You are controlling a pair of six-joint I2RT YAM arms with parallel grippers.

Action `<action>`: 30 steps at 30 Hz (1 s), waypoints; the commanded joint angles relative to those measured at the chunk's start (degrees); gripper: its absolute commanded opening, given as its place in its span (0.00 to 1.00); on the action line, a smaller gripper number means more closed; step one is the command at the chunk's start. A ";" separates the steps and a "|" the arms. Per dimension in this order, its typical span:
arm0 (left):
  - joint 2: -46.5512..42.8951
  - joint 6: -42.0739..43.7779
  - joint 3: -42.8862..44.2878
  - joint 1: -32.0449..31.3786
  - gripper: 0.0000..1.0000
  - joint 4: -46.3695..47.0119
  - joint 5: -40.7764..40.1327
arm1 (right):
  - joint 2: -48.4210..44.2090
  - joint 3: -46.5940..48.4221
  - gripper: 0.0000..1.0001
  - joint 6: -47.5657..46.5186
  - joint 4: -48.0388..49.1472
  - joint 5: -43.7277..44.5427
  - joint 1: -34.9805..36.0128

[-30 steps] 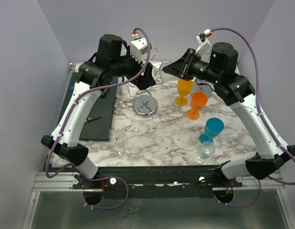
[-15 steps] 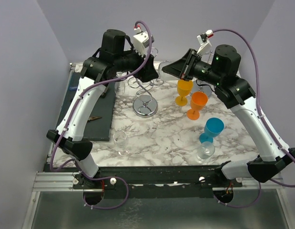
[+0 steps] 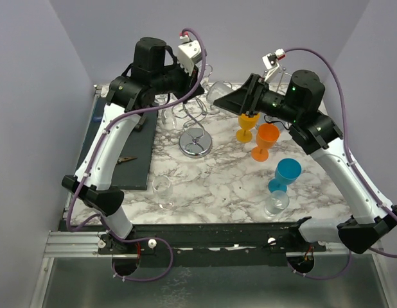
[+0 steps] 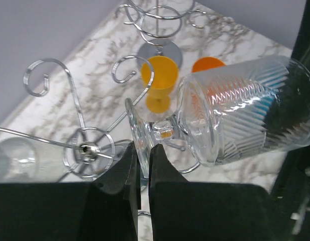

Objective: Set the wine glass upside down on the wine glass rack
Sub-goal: Turn the wine glass upside down at the wine rack.

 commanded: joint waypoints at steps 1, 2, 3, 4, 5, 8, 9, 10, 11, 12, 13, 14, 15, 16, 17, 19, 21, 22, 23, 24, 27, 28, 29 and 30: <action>-5.39 12.07 -0.16 0.12 0.00 3.19 -1.48 | -2.13 0.15 0.79 -2.53 -4.02 -5.06 0.23; -6.95 14.02 -1.74 0.13 0.00 4.26 -1.24 | -2.26 0.56 0.86 -3.55 -6.74 -5.87 0.26; -8.17 16.36 -3.15 0.11 0.00 5.19 -1.34 | -2.17 1.47 0.93 -5.30 -9.70 -6.05 0.24; -9.57 18.37 -4.63 0.11 0.00 6.01 -1.34 | -2.18 2.62 0.99 -6.85 -13.43 -6.19 0.21; -10.37 20.59 -5.43 0.12 0.00 6.14 -1.35 | -1.99 3.57 1.00 -8.90 -17.30 -6.63 0.20; -12.59 24.72 -7.30 0.10 0.00 6.11 -0.92 | -1.54 7.71 1.00 -13.99 -26.72 -5.40 0.22; -13.55 26.10 -8.56 0.11 0.00 5.94 -0.03 | -1.44 9.02 1.00 -15.73 -29.56 -4.19 0.22; -14.46 27.95 -9.72 0.13 0.00 5.74 0.95 | -1.36 10.24 1.00 -17.25 -31.62 -3.17 0.23; -15.44 29.49 -11.26 0.11 0.00 5.48 1.92 | -1.20 11.49 1.00 -18.58 -33.31 -2.28 0.23; -16.31 30.95 -12.48 0.10 0.00 5.36 2.86 | -1.26 12.11 1.00 -19.55 -33.92 -1.87 0.20; -17.46 32.22 -13.99 0.10 0.00 5.23 3.79 | -1.38 12.06 1.00 -19.95 -33.39 -2.08 0.19; -18.47 34.06 -15.41 0.16 0.00 5.19 4.78 | -1.91 11.31 1.00 -20.13 -31.24 -2.81 0.20; -19.76 36.29 -17.14 0.11 0.00 5.24 5.65 | -2.68 9.30 1.00 -19.96 -28.27 -4.28 0.22; -20.93 38.42 -19.03 0.06 0.00 5.24 6.70 | -3.73 6.52 1.00 -19.39 -23.70 -6.16 0.21; -22.28 41.22 -20.68 0.02 0.00 5.37 7.41 | -4.79 4.20 1.00 -18.94 -19.75 -8.64 0.20; -25.07 44.78 -24.47 -0.07 0.00 6.79 8.56 | -5.73 -0.06 1.00 -17.27 -11.83 -12.90 0.23; -28.20 47.68 -28.72 -0.16 0.00 9.71 9.39 | -5.47 -2.61 1.00 -16.84 -6.21 -15.33 0.48; -29.61 49.24 -30.68 -0.24 0.00 11.04 9.50 | -5.13 -3.48 1.00 -17.22 -4.57 -15.92 1.10; -30.49 50.46 -31.83 -0.42 0.00 11.76 9.50 | -4.54 -4.11 1.00 -17.66 -2.97 -16.06 1.70; -31.01 51.18 -32.64 -0.42 0.00 12.44 9.34 | -3.76 -4.42 1.00 -18.08 -2.17 -15.98 2.42; -30.84 51.06 -32.21 -0.51 0.00 12.48 8.47 | -1.59 -5.05 1.00 -19.61 -0.77 -15.52 4.67; -30.79 51.20 -32.04 -0.51 0.00 12.48 8.17 | -1.26 -5.51 1.00 -19.94 0.09 -15.41 5.22; -30.79 51.44 -32.04 -0.52 0.00 12.49 7.99 | -1.18 -6.51 1.00 -20.00 1.19 -15.42 5.88; -30.83 51.67 -32.02 -0.51 0.00 12.56 7.84 | -1.13 -7.34 1.00 -20.16 2.17 -14.91 6.48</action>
